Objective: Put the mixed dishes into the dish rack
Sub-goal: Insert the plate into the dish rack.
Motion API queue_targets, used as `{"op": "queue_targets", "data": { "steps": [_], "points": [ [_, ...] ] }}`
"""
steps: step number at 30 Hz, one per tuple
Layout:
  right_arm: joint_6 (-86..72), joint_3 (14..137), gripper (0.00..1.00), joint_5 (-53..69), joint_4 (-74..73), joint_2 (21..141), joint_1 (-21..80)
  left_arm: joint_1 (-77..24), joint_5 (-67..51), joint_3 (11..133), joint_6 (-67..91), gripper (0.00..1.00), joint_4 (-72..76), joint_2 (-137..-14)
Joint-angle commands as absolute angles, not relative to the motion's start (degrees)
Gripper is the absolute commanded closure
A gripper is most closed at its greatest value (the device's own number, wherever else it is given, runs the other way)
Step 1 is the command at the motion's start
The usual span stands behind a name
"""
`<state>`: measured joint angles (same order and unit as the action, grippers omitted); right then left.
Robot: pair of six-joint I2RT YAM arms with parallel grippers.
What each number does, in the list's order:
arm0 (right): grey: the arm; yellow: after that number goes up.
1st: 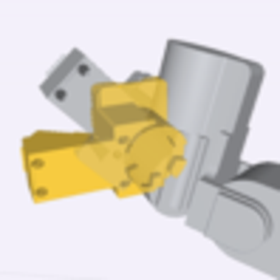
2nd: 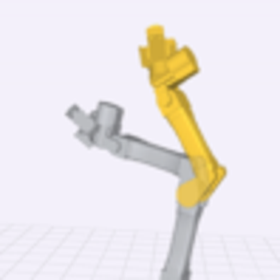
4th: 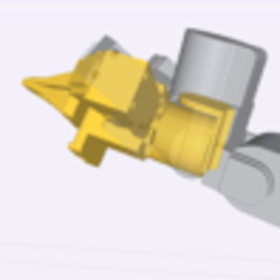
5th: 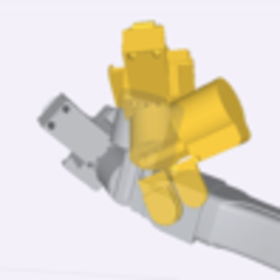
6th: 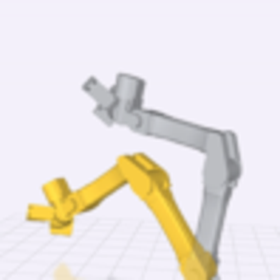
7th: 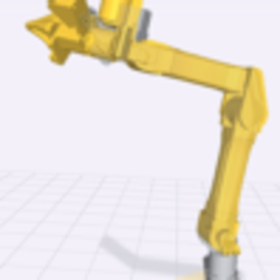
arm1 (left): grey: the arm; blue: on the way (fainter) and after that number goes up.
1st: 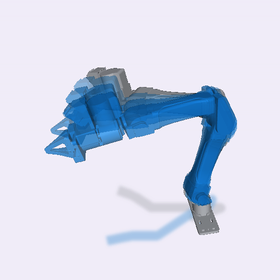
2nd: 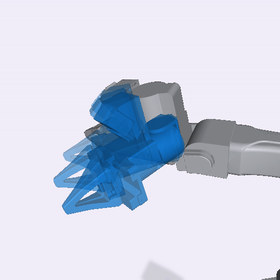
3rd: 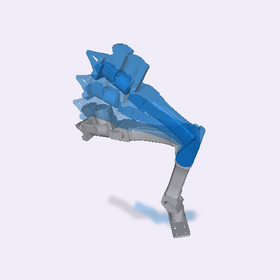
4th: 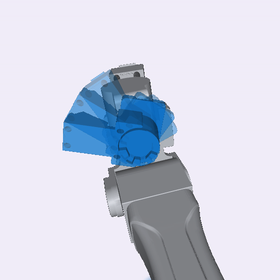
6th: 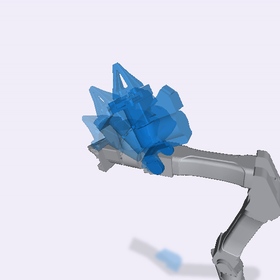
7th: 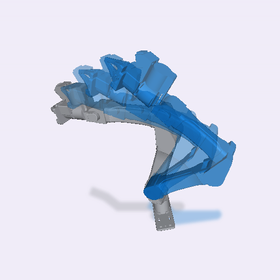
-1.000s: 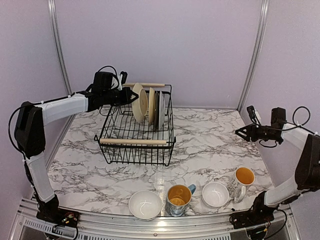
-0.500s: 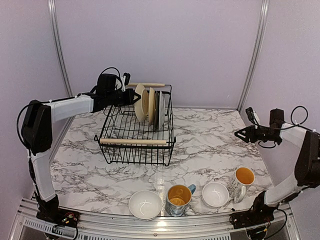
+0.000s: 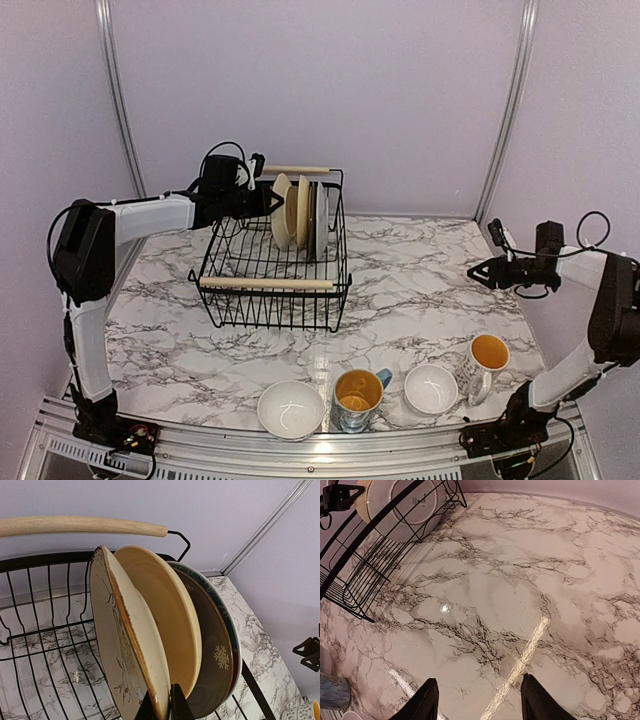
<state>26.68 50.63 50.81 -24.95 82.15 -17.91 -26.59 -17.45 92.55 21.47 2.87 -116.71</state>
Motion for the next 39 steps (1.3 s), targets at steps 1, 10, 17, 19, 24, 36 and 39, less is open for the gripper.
{"op": "queue_targets", "data": {
  "steps": [1,10,17,19,24,36,39],
  "points": [
    [27.5,51.8,0.46,50.2,-25.8,83.1,-18.1,-26.8,-17.6,97.0,21.1,1.0,13.9,-116.8],
    [27.7,51.9,0.46,50.1,-26.0,83.9,-18.1,-26.8,-17.7,97.6,21.9,1.0,15.2,-117.8],
    [27.9,52.4,0.46,50.5,-26.6,85.1,-18.1,-26.9,-17.8,98.0,21.0,1.0,13.3,-118.3],
    [28.0,52.5,0.46,50.5,-26.7,85.2,-18.1,-26.9,-17.7,98.6,20.7,1.0,12.3,-119.4],
    [28.1,52.4,0.46,50.5,-26.8,85.3,-18.1,-26.9,-17.4,99.1,20.7,1.0,11.6,-121.4],
    [28.3,53.0,0.46,50.5,-27.4,86.9,-18.1,-27.2,-14.2,105.8,16.9,1.0,5.0,-126.5],
    [28.3,53.0,0.46,50.5,-27.5,87.2,-18.1,-27.3,-14.8,107.2,17.0,0.92,5.0,-127.2]
  ]
}}
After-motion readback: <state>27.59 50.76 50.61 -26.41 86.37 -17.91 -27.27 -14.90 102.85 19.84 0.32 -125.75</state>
